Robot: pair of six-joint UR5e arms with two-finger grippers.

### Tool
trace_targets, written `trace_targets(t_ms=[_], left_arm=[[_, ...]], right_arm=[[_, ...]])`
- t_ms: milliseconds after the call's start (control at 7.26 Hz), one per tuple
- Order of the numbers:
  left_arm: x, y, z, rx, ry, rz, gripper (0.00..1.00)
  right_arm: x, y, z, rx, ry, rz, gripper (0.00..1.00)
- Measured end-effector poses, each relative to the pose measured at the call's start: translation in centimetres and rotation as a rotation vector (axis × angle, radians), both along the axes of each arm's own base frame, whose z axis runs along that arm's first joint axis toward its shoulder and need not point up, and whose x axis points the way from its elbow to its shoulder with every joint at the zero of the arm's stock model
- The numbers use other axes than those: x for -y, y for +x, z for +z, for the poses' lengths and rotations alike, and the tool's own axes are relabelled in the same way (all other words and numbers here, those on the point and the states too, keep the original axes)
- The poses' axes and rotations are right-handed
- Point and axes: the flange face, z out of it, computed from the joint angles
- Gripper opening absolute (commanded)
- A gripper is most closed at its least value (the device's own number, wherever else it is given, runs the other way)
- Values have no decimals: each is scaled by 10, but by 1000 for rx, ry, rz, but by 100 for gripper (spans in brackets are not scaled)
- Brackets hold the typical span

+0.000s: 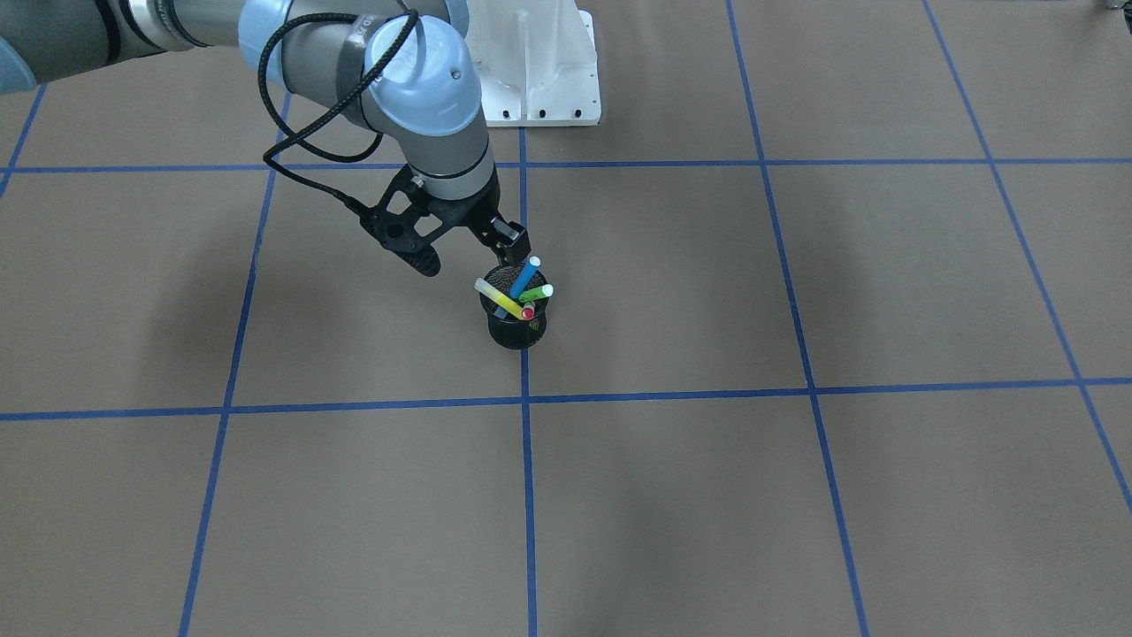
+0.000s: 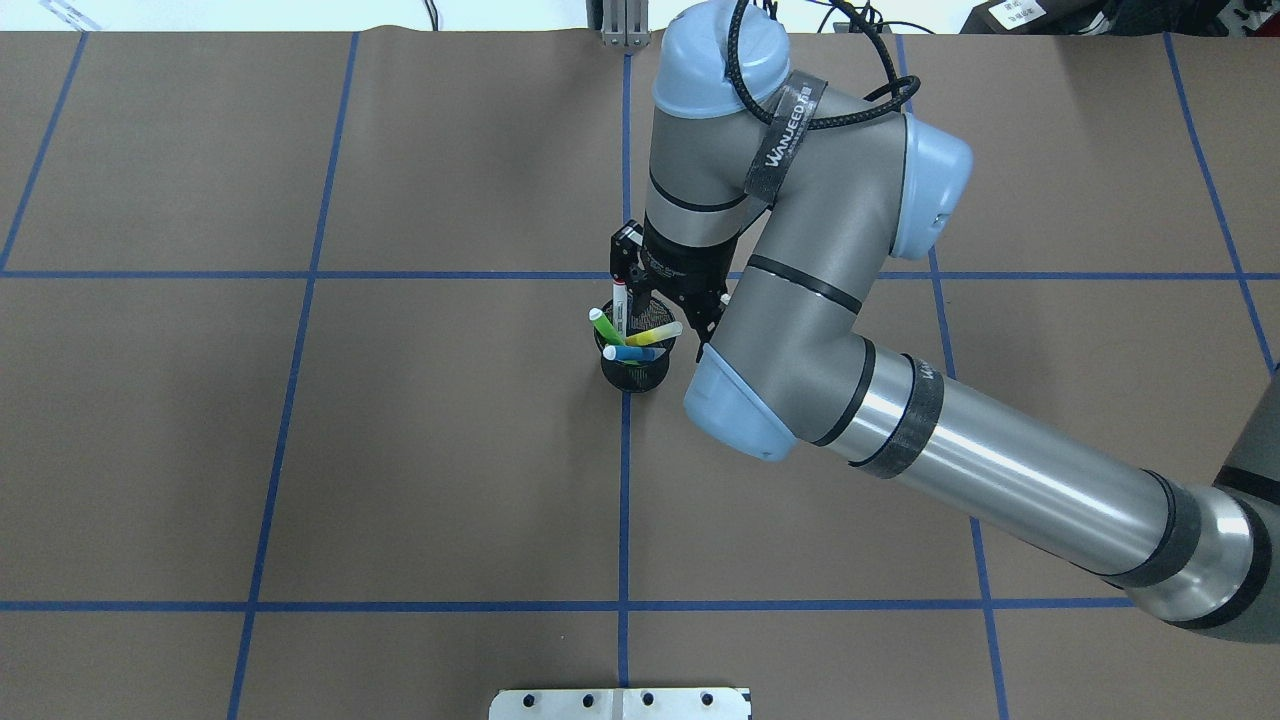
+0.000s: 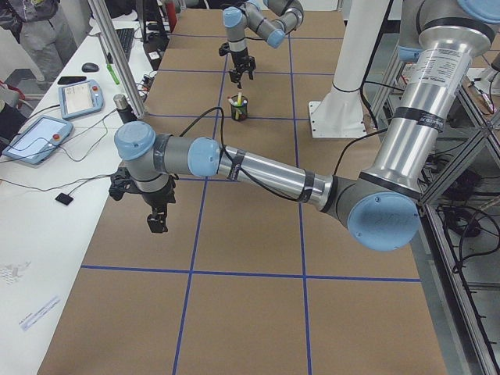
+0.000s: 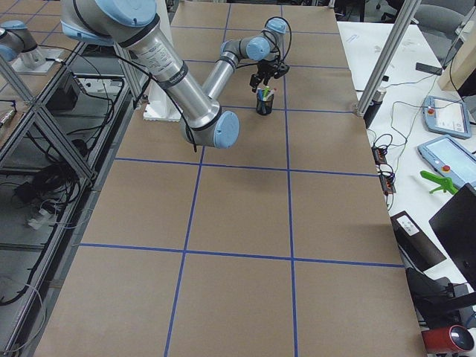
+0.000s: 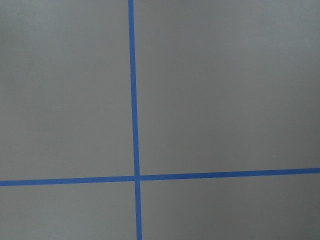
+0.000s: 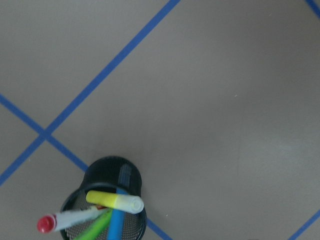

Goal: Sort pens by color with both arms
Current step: 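Move the right gripper over the black mesh pen cup, then lower the right gripper and grasp the blue marker in the cup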

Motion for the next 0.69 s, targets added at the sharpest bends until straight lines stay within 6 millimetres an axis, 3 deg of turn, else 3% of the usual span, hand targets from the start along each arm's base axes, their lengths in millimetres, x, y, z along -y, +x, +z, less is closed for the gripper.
trace_targets(t_ms=[689], left_arm=[[-3,1,-10,0,-18,1,100]], right_arm=[[-10,-51,10,27,45,-44,70]])
